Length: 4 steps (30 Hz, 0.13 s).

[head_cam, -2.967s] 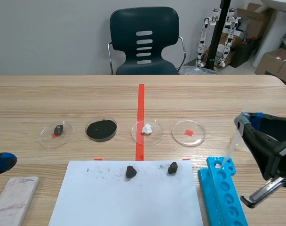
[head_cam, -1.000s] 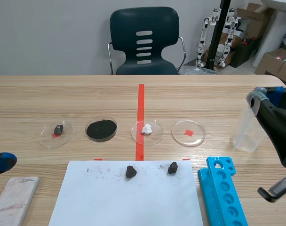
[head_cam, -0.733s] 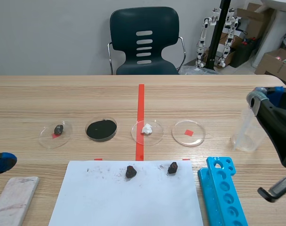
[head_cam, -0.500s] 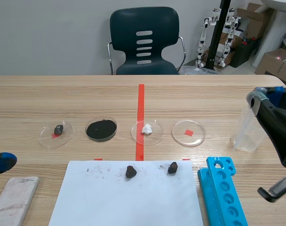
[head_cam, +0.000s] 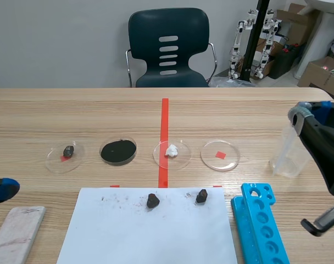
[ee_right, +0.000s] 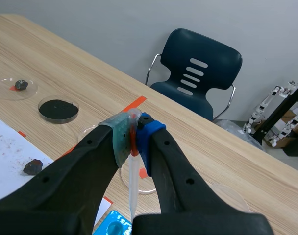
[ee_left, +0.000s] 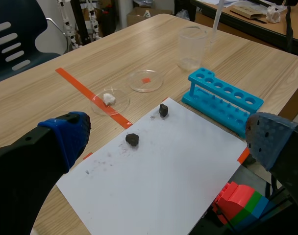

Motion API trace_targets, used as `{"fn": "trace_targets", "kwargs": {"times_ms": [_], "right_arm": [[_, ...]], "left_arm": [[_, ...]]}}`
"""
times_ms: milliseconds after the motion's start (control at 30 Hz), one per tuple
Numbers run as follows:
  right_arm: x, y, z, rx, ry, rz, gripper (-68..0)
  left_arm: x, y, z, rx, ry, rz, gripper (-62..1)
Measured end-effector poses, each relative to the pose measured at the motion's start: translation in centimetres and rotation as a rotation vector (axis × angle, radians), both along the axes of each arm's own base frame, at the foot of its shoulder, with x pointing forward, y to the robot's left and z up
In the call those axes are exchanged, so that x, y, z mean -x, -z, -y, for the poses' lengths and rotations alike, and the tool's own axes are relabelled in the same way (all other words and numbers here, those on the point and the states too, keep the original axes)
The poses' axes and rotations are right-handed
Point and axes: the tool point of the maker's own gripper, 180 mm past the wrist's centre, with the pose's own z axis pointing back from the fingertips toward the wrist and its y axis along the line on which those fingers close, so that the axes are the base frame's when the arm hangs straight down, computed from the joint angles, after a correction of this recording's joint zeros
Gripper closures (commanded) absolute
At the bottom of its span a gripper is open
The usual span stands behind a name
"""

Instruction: Pick up the dropper by the top with the right hand

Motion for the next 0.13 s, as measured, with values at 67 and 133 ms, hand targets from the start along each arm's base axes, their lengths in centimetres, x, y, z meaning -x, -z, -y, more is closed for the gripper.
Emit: {"fn": "trace_targets", "kwargs": {"times_ms": [67, 133], "right_arm": [[0.0, 0.0, 0.0, 0.0, 0.0, 0.0, -1.0], [0.0, 0.0, 0.0, 0.0, 0.0, 0.0, -1.0]], "left_arm": [[0.0, 0.0, 0.0, 0.0, 0.0, 0.0, -62.3], [0.0, 0.0, 0.0, 0.0, 0.0, 0.0, -62.3]]}}
